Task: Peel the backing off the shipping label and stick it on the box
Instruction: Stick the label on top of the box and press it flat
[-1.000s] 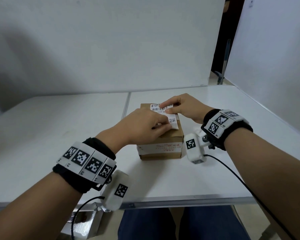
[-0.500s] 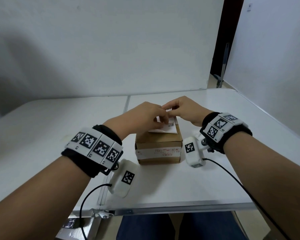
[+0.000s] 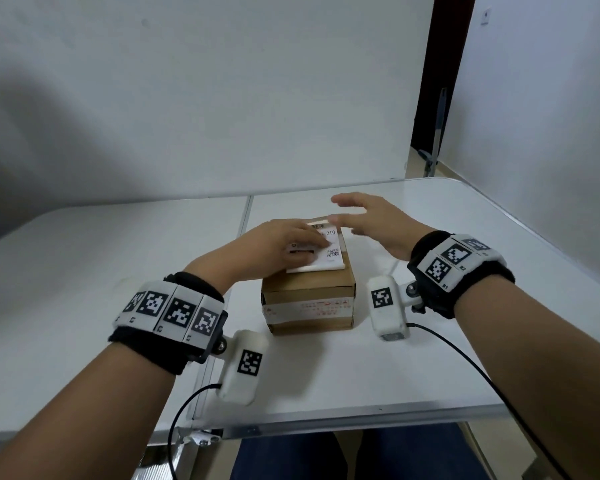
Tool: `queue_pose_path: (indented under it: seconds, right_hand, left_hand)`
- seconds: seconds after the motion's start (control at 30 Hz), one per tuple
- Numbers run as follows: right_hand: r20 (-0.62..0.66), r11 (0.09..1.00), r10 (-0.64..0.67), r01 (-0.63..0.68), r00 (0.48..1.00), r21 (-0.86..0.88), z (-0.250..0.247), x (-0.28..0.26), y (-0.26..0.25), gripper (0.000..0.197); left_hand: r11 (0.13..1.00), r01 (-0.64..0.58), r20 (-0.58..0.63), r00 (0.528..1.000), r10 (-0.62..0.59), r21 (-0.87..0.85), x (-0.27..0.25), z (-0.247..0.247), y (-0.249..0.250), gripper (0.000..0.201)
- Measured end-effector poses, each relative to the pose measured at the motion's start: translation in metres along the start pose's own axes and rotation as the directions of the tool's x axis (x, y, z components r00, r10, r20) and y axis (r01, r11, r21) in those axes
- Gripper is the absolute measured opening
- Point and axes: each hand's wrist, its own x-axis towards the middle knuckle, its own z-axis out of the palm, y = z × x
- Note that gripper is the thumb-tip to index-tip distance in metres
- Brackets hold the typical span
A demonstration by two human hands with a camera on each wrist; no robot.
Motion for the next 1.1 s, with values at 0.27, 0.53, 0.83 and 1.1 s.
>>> queue_pose_path:
  seconds: [0.27, 0.53, 0.83, 1.1]
  right_hand:
    - [0.305, 0.948, 0.202, -0.264, 0.931, 0.177, 0.005, 0.002, 0.011, 0.051]
    - [0.159, 0.950, 0.257, -0.279, 0.953, 0.140, 0.011, 0.011, 0.013, 0.063]
    - [0.088, 0.954, 0.294, -0.298, 0.952, 0.035, 0.003, 0.021, 0.009, 0.043]
    - [-0.168, 0.943, -0.196, 0.138, 0.966, -0.304, 0.001, -0.003, 0.011, 0.033]
  left_hand:
    - [0.987, 0.091, -0.032, 0.995, -0.096, -0.129, -0.005, 0.006, -0.007, 0.021]
    - [0.977, 0.156, 0.088, 0.986, -0.145, -0.148, 0.002, 0.000, -0.011, 0.019]
    - [0.963, 0.202, 0.134, 0.975, -0.180, -0.178, 0.004, -0.001, -0.012, 0.019]
    - [0.963, 0.191, 0.109, 0.979, -0.173, -0.190, 0.006, 0.001, -0.018, 0.019]
